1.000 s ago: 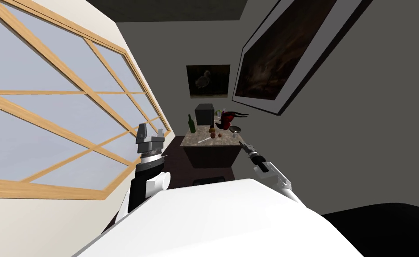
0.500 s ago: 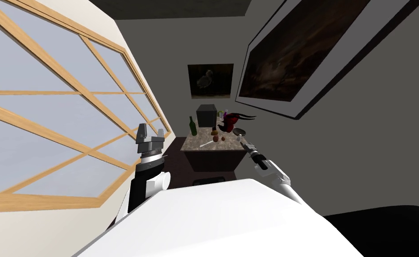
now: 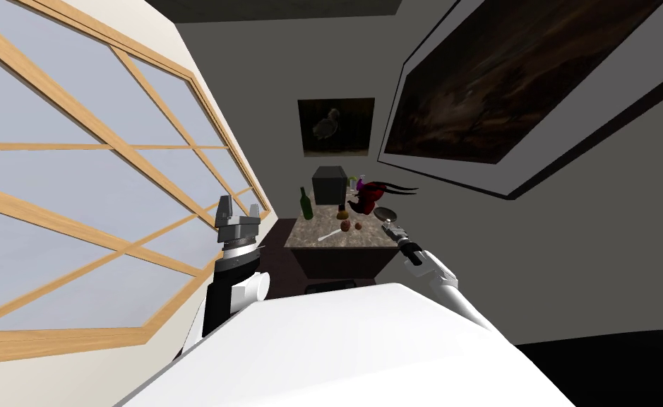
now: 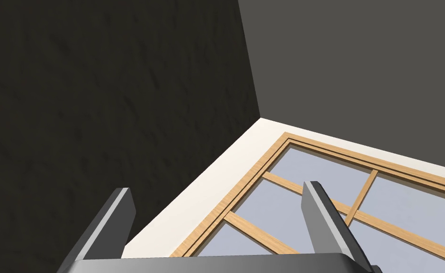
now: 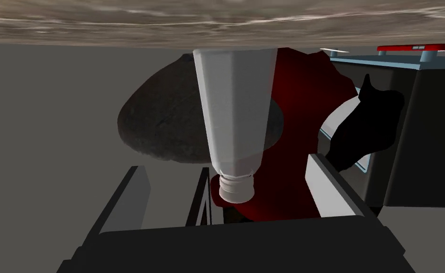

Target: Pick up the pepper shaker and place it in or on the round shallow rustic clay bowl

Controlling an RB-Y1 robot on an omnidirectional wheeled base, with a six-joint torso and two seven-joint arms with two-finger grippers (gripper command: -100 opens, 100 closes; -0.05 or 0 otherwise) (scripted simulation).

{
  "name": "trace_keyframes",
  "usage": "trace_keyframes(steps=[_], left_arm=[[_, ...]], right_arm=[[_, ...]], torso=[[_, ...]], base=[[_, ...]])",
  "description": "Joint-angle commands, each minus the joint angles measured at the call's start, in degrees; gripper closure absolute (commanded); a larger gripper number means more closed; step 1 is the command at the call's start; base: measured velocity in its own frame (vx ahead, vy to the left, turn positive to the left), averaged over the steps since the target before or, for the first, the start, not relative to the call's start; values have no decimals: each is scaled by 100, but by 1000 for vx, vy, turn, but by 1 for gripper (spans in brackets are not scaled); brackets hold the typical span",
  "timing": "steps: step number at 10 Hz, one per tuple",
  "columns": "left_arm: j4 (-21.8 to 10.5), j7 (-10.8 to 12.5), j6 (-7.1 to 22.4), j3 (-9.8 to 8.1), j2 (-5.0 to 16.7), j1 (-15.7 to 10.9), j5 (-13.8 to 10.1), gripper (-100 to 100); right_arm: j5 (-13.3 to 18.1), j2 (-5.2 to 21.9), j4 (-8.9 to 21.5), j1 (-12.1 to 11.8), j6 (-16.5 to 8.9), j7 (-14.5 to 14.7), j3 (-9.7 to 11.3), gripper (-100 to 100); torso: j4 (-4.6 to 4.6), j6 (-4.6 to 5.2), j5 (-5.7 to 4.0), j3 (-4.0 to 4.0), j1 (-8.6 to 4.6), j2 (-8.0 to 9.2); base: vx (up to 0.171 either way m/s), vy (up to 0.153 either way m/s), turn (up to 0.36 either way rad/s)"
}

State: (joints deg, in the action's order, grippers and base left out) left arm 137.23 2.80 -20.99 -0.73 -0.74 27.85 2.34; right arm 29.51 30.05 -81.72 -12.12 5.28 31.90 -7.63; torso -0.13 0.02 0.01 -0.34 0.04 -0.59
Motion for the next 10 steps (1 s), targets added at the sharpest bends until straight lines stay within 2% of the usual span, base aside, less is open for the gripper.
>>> trace_keyframes(steps=[1, 2, 3, 4, 8, 9, 10], left_arm=[[0, 0, 0, 0, 0, 0, 0, 0], [0, 0, 0, 0, 0, -1, 0, 0], [0, 0, 0, 0, 0, -1, 0, 0], [0, 0, 0, 0, 0, -1, 0, 0], [-1, 0, 0, 0, 0, -2, 0, 0], [-1, 0, 0, 0, 0, -2, 0, 0], [-1, 0, 0, 0, 0, -2, 0, 0]], right_arm=[[0, 0, 0, 0, 0, 0, 0, -100], [11, 1, 10, 6, -2, 14, -1, 0], [9, 1, 9, 6, -2, 13, -1, -100], [10, 1, 9, 7, -2, 13, -1, 100], [8, -1, 5, 7, 2, 10, 1, 100], [8, -2, 6, 7, 2, 11, 1, 0], [8, -2, 6, 7, 2, 11, 1, 100]], torso=[[0, 0, 0, 0, 0, 0], [5, 2, -1, 14, -5, 26], [10, 2, -2, 26, -9, 46], [12, 3, -2, 32, -10, 55], [11, 2, -4, 30, -17, 54], [11, 2, -4, 30, -17, 54], [11, 2, -3, 30, -17, 54]], base=[[61, 15, 5], [12, 3, 0], [6, 1, 1], [0, 0, 0], [0, 0, 0], [0, 0, 0], [0, 0, 0]])
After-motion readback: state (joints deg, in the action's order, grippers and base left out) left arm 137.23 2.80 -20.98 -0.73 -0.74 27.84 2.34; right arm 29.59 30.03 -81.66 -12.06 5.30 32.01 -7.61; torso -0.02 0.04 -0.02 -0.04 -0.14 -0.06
